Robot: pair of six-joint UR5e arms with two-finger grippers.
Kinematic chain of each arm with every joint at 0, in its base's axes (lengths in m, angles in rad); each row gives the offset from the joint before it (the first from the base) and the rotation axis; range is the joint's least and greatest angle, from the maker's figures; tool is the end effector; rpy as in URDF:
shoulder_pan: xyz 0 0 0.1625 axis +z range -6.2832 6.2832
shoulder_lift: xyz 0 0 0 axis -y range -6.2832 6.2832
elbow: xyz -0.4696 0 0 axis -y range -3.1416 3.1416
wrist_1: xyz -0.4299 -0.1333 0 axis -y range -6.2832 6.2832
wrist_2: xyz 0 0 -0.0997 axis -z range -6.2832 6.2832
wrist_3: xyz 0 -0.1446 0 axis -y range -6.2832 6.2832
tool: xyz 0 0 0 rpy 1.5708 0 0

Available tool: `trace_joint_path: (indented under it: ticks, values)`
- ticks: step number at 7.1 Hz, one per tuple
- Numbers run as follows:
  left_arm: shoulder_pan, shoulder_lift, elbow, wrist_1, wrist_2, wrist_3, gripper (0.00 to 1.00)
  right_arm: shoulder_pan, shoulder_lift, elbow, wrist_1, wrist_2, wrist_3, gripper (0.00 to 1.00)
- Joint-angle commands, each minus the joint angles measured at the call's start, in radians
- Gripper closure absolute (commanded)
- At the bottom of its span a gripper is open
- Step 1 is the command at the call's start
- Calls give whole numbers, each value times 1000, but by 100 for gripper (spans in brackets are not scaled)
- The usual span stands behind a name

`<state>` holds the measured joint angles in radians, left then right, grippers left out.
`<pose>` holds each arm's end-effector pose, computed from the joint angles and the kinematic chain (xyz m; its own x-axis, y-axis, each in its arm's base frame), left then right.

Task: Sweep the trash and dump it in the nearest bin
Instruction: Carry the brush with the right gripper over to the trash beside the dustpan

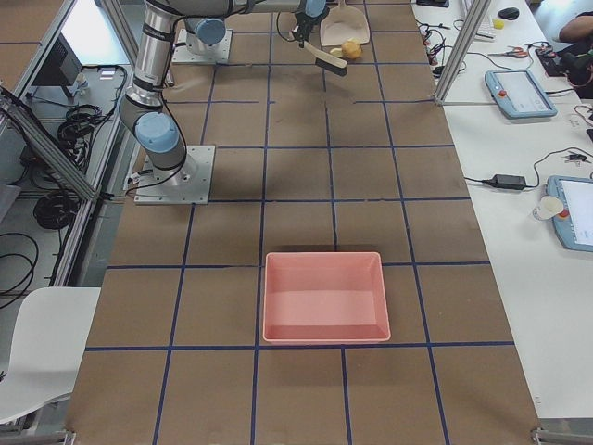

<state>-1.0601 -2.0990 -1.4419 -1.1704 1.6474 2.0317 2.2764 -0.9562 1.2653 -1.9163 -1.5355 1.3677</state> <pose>0.2514 -0.6989 0.2569 -0.0509 0.9982 0.0331 0.9964 0.0486 0.0690 0.6146 -0.5080 0.2746 -0.7880 0.6142 -0.0428 0.6136 0.7892 0.0272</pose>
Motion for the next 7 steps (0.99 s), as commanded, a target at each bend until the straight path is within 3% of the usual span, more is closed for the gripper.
trace_joint_path:
  ticks: [1, 2, 5, 7]
  values:
    - [0, 4, -2, 0, 0, -1, 99, 23, 51, -70, 28, 21, 36, 100]
    - [0, 4, -2, 1, 0, -1, 99, 23, 79, -98, 28, 23, 19, 100]
    - [0, 2, -2, 0, 0, -2, 99, 25, 217, -294, 83, 41, -34, 100]
    - [0, 4, 0, 0, 0, -4, 99, 23, 228, -296, 86, 61, -115, 100]
